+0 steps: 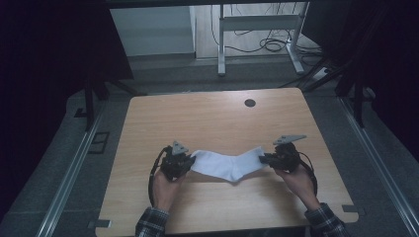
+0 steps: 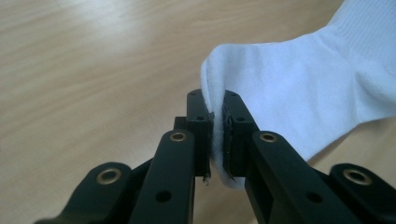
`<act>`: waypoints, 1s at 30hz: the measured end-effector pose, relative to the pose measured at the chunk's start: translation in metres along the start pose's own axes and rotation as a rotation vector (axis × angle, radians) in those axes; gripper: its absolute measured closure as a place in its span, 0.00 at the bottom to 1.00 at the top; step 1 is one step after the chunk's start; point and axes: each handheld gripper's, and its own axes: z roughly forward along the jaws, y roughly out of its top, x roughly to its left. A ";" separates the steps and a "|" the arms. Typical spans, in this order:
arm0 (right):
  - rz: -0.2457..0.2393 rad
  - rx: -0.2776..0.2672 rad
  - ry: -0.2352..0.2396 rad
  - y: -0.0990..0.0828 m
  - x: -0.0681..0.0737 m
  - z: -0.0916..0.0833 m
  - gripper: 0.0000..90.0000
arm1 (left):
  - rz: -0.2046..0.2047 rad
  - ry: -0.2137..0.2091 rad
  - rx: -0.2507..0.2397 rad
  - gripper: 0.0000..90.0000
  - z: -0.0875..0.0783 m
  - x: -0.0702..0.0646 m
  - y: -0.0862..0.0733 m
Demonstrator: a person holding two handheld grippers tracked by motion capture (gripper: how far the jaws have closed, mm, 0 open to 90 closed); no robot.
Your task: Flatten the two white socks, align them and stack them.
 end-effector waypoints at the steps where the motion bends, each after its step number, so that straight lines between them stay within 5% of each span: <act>1: 0.000 0.000 0.000 0.000 0.000 0.000 0.88 | 0.000 0.000 0.000 0.92 0.000 0.000 0.000; 6: 0.039 0.006 -0.014 0.014 -0.018 0.023 0.87 | -0.010 0.027 0.028 0.92 0.025 0.017 0.011; 14: 0.054 0.035 -0.032 0.009 -0.029 0.044 0.82 | -0.045 0.028 0.069 0.88 0.049 0.026 0.005; 16: 0.051 0.042 -0.035 0.008 -0.030 0.045 0.78 | -0.041 0.057 0.068 0.83 0.052 0.027 0.003; 17: 0.044 0.041 -0.042 0.006 -0.032 0.046 0.74 | -0.044 0.078 0.060 0.72 0.053 0.028 0.002; 22: 0.040 0.015 -0.052 0.006 -0.033 0.039 0.62 | -0.063 0.113 0.037 0.53 0.048 0.031 0.001; 30: 0.016 -0.008 -0.044 0.004 -0.025 0.024 0.55 | -0.065 0.083 -0.006 0.45 0.031 0.031 -0.005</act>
